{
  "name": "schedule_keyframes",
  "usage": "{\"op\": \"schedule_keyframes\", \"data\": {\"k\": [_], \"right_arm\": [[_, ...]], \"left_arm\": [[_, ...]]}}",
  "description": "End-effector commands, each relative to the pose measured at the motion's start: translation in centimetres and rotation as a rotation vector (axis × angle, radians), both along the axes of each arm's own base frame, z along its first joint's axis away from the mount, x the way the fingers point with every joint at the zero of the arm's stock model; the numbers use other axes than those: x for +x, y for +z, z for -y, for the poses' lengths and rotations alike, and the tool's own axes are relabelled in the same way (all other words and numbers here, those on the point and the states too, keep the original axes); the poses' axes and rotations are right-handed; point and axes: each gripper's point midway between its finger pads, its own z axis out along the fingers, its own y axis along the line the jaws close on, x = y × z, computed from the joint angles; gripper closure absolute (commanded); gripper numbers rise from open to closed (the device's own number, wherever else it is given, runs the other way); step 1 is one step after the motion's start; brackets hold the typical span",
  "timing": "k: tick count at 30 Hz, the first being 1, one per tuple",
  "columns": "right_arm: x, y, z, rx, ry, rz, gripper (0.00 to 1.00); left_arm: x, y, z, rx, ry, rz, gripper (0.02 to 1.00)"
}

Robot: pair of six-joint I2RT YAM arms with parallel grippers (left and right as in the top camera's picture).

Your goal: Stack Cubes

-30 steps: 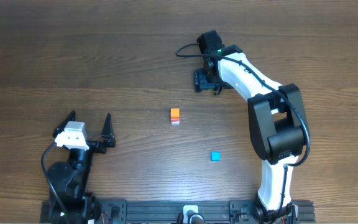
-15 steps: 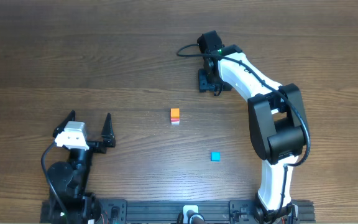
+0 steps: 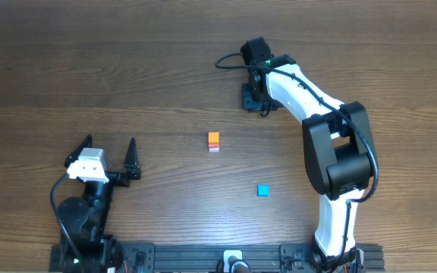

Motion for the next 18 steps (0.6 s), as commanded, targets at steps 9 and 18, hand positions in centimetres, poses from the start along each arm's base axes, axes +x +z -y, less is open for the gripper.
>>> {"op": "schedule_keyframes", "data": {"k": [9, 18], "right_arm": [[0.6, -0.1, -0.1, 0.003, -0.009, 0.007, 0.798], [0.2, 3.8, -1.0, 0.025, 0.01, 0.025, 0.925]], "left_arm": [[0.0, -0.2, 0.1, 0.013, -0.009, -0.001, 0.018], [0.0, -0.2, 0.1, 0.013, -0.009, -0.001, 0.018]]}}
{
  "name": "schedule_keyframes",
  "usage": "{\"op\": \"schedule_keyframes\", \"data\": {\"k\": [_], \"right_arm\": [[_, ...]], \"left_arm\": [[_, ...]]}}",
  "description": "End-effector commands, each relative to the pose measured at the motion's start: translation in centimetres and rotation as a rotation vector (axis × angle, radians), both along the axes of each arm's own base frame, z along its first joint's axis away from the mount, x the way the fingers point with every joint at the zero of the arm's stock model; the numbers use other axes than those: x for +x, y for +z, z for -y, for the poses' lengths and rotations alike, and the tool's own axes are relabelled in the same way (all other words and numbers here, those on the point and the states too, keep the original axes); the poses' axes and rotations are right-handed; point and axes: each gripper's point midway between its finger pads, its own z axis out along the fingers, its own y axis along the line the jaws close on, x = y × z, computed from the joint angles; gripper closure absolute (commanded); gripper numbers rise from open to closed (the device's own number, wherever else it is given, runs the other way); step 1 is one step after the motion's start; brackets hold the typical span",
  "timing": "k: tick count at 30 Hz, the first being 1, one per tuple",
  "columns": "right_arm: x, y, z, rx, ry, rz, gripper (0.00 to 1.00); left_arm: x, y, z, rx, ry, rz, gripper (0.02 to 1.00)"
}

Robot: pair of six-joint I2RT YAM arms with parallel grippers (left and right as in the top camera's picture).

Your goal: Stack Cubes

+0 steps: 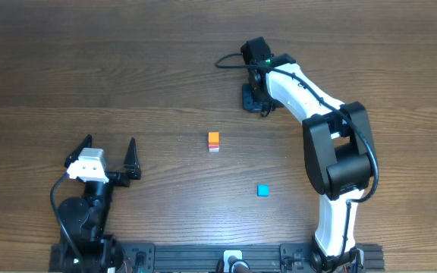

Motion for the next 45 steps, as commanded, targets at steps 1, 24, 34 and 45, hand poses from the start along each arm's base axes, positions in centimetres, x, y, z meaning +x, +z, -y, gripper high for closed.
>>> {"op": "schedule_keyframes", "data": {"k": [1, 24, 34, 45], "right_arm": [[0.6, 4.3, -1.3, 0.032, 0.015, 0.057, 0.939], [-9.8, 12.4, -12.0, 0.087, 0.094, 0.076, 0.989], [-11.3, 12.3, -13.0, 0.092, 0.04, 0.057, 0.991], [-10.9, 10.1, -12.5, 0.043, 0.021, 0.023, 0.989]], "left_arm": [[0.0, -0.2, 0.1, 0.013, -0.009, -0.001, 0.018], [0.0, -0.2, 0.1, 0.013, -0.009, -0.001, 0.018], [0.0, -0.2, 0.1, 0.013, -0.009, -0.001, 0.018], [0.0, -0.2, 0.1, 0.013, -0.009, -0.001, 0.018]]}}
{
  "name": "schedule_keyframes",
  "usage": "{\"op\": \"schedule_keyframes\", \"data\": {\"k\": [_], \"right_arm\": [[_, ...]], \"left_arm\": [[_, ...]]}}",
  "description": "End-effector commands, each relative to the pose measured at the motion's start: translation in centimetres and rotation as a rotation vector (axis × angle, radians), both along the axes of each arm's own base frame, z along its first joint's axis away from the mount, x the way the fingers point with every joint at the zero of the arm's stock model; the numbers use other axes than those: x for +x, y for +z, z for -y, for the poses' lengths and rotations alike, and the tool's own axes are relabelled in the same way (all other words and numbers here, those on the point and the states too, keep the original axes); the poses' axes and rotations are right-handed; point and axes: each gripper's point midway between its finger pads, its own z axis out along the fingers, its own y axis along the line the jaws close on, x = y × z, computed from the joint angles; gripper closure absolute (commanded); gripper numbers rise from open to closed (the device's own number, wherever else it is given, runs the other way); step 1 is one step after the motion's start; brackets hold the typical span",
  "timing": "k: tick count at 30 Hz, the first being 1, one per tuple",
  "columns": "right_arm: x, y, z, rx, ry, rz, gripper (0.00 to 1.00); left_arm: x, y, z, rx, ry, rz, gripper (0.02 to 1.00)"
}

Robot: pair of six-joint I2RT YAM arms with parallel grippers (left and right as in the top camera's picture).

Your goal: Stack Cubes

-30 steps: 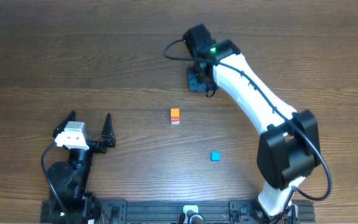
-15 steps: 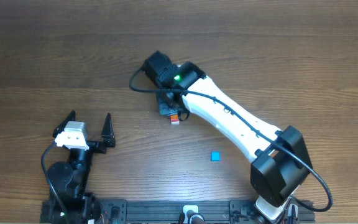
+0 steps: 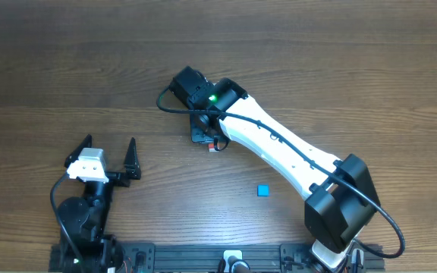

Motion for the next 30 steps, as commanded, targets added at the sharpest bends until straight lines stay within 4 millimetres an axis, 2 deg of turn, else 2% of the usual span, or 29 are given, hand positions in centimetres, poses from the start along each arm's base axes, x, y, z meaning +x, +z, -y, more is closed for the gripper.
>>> {"op": "schedule_keyframes", "data": {"k": [1, 20, 30], "right_arm": [[0.8, -0.6, 0.0, -0.023, -0.021, 0.007, 0.991], [1.1, -3.0, 0.0, -0.055, -0.039, -0.029, 0.991], [1.2, -3.1, 0.0, -0.054, -0.04, -0.028, 0.976]], "left_arm": [[0.0, -0.2, 0.1, 0.013, -0.009, -0.001, 0.018], [0.0, -0.2, 0.1, 0.013, -0.009, -0.001, 0.018], [0.0, -0.2, 0.1, 0.013, -0.009, -0.001, 0.018]]}}
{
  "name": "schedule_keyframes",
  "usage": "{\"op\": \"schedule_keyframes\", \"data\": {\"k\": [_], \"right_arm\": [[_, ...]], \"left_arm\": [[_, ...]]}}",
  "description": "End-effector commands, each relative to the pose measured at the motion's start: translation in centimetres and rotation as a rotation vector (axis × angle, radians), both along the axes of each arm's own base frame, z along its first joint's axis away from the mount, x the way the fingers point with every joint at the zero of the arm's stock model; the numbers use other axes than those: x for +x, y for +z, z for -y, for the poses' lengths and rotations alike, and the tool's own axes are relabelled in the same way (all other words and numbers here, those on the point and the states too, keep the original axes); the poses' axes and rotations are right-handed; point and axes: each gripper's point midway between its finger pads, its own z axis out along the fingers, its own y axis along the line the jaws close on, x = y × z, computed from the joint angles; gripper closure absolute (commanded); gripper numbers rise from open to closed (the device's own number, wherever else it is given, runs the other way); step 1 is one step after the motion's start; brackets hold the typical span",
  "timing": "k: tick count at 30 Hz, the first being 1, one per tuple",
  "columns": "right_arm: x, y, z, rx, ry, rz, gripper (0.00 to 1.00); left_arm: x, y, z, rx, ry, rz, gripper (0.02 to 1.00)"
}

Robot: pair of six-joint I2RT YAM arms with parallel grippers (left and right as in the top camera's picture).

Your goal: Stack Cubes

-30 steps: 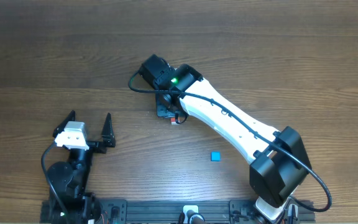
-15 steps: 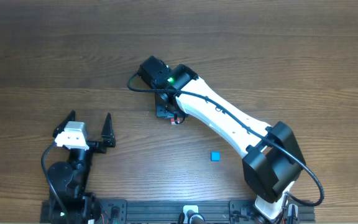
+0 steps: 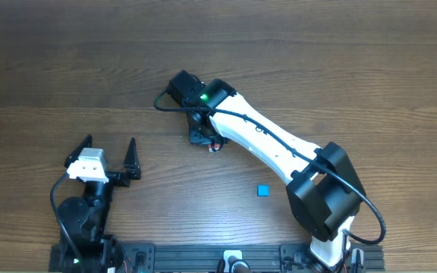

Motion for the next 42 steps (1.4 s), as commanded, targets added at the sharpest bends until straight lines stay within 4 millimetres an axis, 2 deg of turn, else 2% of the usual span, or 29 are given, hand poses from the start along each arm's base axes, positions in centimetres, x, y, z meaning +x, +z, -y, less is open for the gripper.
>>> {"op": "schedule_keyframes", "data": {"k": [1, 6, 10, 13, 22, 26, 27, 29, 34, 35, 36, 38, 42], "right_arm": [[0.8, 0.1, 0.1, -0.005, -0.025, 0.021, 0.91], [0.8, 0.1, 0.1, -0.005, -0.024, 0.021, 0.492], [0.8, 0.1, 0.1, -0.005, -0.024, 0.021, 0.259], [0.8, 0.1, 0.1, -0.005, -0.024, 0.021, 0.007], [1.0, 0.8, 0.1, 0.004, -0.007, 0.034, 0.007], [0.5, 3.8, 0.3, 0.034, 0.03, 0.072, 0.009], [-0.2, 5.4, 0.8, 0.044, 0.036, 0.084, 0.007], [-1.2, 7.1, 1.7, 0.042, 0.043, 0.09, 0.009], [-4.0, 9.7, 4.0, 0.016, 0.065, 0.101, 0.009], [-5.5, 9.8, 4.9, 0.01, 0.077, 0.093, 0.009], [-6.1, 9.6, 5.4, 0.006, 0.074, 0.089, 0.007], [-8.2, 7.6, 8.0, -0.026, 0.034, 0.056, 0.009], [-9.9, 4.1, 10.3, -0.055, -0.017, 0.011, 0.007]], "left_arm": [[0.0, -0.2, 0.1, 0.013, -0.009, -0.001, 0.018], [0.0, -0.2, 0.1, 0.013, -0.009, -0.001, 0.018], [0.0, -0.2, 0.1, 0.013, -0.009, -0.001, 0.018], [0.0, -0.2, 0.1, 0.013, -0.009, -0.001, 0.018], [0.0, -0.2, 0.1, 0.013, -0.009, -0.001, 0.018], [0.0, -0.2, 0.1, 0.013, -0.009, -0.001, 0.018], [0.0, -0.2, 0.1, 0.013, -0.009, -0.001, 0.018], [0.0, -0.2, 0.1, 0.013, -0.009, -0.001, 0.018], [0.0, -0.2, 0.1, 0.013, -0.009, -0.001, 0.02], [0.0, -0.2, 0.1, 0.013, -0.009, -0.001, 0.018], [0.0, -0.2, 0.1, 0.013, -0.009, -0.001, 0.018], [0.0, -0.2, 0.1, 0.013, -0.009, -0.001, 0.018], [0.0, -0.2, 0.1, 0.013, -0.009, -0.001, 0.018]]}}
